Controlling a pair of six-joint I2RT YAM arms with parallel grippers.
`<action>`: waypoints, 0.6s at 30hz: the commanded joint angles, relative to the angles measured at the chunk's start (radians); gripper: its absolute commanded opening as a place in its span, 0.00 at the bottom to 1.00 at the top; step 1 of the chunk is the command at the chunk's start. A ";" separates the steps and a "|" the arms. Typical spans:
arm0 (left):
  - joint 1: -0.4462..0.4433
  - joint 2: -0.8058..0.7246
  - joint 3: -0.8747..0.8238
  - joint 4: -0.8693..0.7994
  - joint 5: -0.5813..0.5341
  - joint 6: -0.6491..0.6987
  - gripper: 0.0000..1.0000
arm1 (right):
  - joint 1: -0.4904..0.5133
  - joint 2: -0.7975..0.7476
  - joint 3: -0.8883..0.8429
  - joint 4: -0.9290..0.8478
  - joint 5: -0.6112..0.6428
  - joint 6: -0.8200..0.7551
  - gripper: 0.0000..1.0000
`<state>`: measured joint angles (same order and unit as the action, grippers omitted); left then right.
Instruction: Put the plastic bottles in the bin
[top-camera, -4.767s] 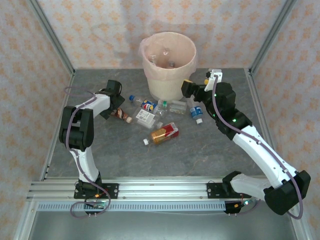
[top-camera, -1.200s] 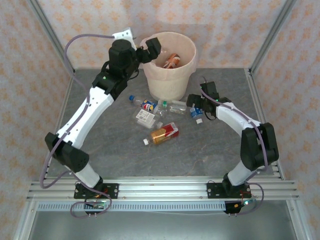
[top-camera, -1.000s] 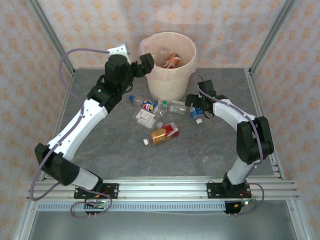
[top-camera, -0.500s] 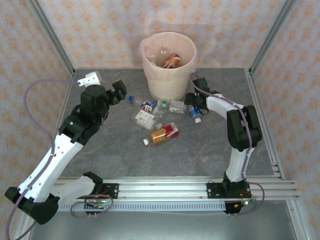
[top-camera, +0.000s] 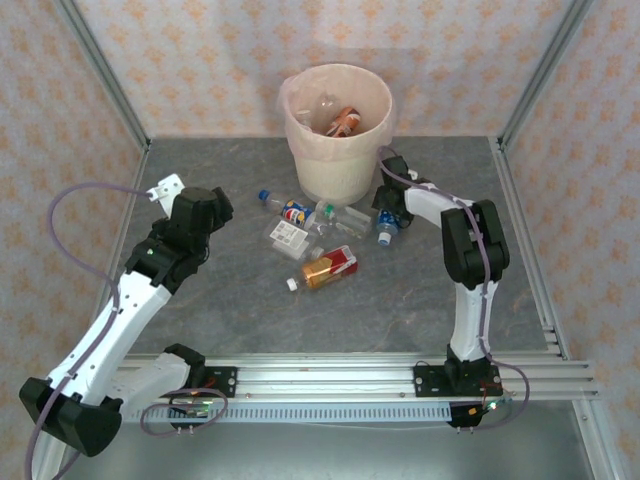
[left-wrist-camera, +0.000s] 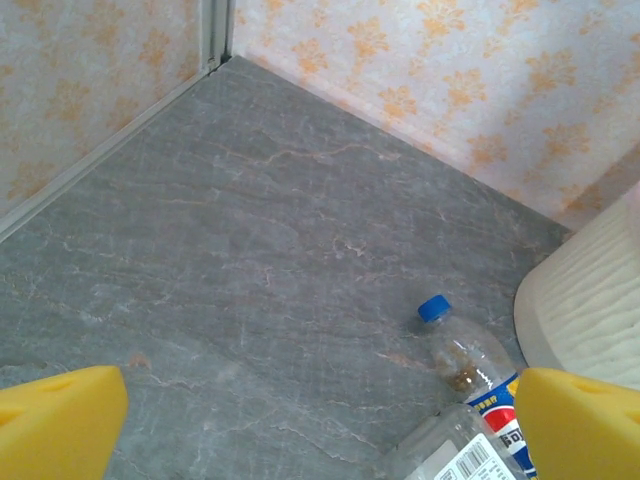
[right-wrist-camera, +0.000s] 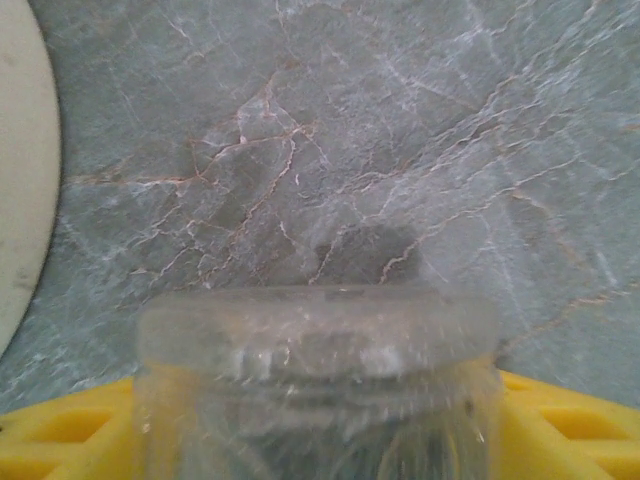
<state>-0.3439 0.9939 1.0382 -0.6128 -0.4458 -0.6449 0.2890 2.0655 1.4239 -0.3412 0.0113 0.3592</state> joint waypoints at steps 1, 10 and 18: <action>0.010 0.013 -0.003 -0.015 -0.009 -0.036 1.00 | -0.004 0.020 0.007 -0.023 0.034 0.060 0.70; 0.032 0.073 -0.007 -0.012 0.041 -0.060 1.00 | -0.004 -0.164 -0.174 0.176 0.104 0.050 0.53; 0.049 0.119 -0.029 0.023 0.085 -0.120 1.00 | -0.004 -0.465 -0.374 0.385 0.069 0.020 0.51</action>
<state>-0.3046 1.0992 1.0294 -0.6079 -0.3775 -0.7185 0.2890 1.7100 1.0855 -0.0982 0.0715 0.3950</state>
